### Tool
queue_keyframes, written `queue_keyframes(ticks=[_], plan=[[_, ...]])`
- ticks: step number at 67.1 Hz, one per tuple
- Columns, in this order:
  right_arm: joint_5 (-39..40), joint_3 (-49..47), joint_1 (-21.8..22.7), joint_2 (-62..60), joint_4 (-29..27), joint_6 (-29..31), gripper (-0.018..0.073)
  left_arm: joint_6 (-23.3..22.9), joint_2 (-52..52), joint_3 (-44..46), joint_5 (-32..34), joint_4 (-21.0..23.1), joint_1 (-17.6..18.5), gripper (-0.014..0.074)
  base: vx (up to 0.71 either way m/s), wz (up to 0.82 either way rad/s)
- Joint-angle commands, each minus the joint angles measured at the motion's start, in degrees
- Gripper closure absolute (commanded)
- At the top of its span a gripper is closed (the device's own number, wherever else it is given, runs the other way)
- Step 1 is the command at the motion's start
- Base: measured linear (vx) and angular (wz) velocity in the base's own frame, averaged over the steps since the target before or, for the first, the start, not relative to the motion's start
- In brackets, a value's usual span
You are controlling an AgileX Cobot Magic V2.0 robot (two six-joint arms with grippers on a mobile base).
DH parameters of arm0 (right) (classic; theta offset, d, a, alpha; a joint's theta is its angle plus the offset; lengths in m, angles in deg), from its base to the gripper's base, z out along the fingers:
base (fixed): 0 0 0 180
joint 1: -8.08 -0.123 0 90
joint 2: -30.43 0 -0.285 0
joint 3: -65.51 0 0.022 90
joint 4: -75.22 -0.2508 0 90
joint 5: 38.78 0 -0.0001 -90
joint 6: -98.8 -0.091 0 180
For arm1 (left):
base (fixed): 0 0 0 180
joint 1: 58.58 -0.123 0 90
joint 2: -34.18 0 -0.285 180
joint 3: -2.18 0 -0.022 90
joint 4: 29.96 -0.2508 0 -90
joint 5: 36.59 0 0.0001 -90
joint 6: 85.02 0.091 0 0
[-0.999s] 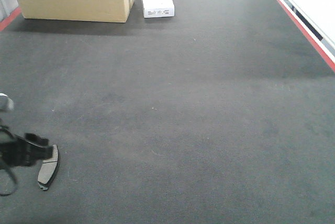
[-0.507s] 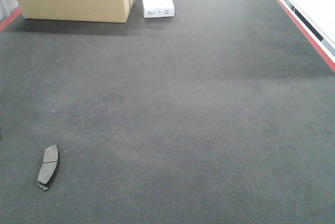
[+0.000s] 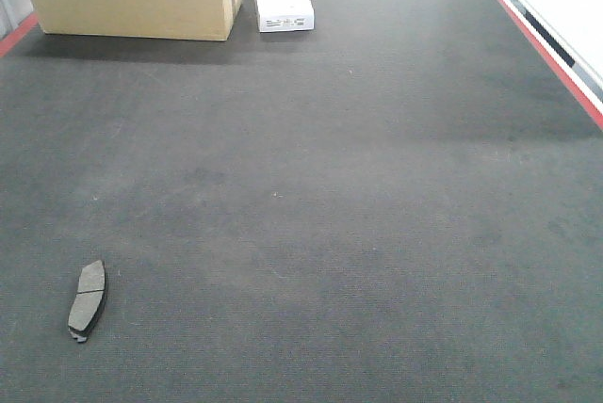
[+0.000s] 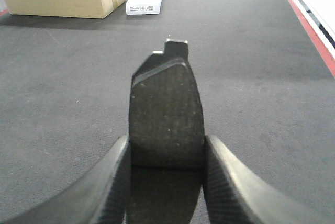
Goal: Move and align brake pads A on conveyor
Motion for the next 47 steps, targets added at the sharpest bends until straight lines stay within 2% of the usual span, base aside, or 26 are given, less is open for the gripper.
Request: queue_keyframes(ticks=[1,47], plan=[[5.6,-1.6,0.0,0.7,0.8,0.2,0.0564,-0.2,0.4,1.2,3.3,0.8,0.3,0.0224,0.00,0.00],[6.8,-1.6,0.0,0.7,1.0,0.1,0.0564,-0.2,0.4,1.2,3.3,0.8,0.3,0.0224,0.00,0.00]])
